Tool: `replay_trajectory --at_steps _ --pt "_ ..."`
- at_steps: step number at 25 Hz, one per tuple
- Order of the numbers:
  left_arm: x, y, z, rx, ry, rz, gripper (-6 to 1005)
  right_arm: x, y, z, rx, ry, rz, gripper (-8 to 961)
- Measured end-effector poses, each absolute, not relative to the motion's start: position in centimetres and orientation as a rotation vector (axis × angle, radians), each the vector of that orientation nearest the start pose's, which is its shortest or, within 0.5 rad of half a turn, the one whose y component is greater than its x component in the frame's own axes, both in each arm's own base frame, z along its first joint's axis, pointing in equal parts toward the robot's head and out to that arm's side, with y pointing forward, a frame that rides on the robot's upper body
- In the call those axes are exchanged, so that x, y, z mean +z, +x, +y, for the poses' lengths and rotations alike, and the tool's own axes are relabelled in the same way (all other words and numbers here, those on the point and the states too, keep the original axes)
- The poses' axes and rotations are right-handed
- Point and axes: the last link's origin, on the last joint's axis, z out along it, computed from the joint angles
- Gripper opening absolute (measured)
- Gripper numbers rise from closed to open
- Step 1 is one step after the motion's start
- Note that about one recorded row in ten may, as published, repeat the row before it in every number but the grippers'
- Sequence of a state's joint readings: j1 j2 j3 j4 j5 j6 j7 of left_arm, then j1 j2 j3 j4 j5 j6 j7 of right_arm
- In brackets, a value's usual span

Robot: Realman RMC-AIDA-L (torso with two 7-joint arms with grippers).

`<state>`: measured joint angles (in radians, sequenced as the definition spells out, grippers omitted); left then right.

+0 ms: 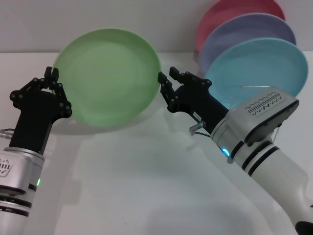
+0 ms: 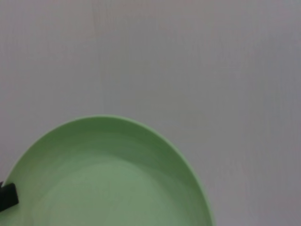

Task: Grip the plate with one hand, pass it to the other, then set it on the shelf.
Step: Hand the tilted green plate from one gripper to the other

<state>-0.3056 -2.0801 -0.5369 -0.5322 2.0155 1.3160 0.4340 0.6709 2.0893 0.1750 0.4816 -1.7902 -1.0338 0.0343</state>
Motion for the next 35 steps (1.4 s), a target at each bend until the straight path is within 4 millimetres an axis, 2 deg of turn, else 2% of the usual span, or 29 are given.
replay_trajectory --at_steps 21,35 --pt "-5.14 -26.49 28.82 -0.657 -1.583 -0.209 55 -11.93 19.09 34.58 0.871 -2.043 0.483 299" --pt "-5.38 -26.4 28.61 -0.655 -1.595 -0.203 61 -12.01 19.01 34.71 0.864 -2.049 0.482 250"
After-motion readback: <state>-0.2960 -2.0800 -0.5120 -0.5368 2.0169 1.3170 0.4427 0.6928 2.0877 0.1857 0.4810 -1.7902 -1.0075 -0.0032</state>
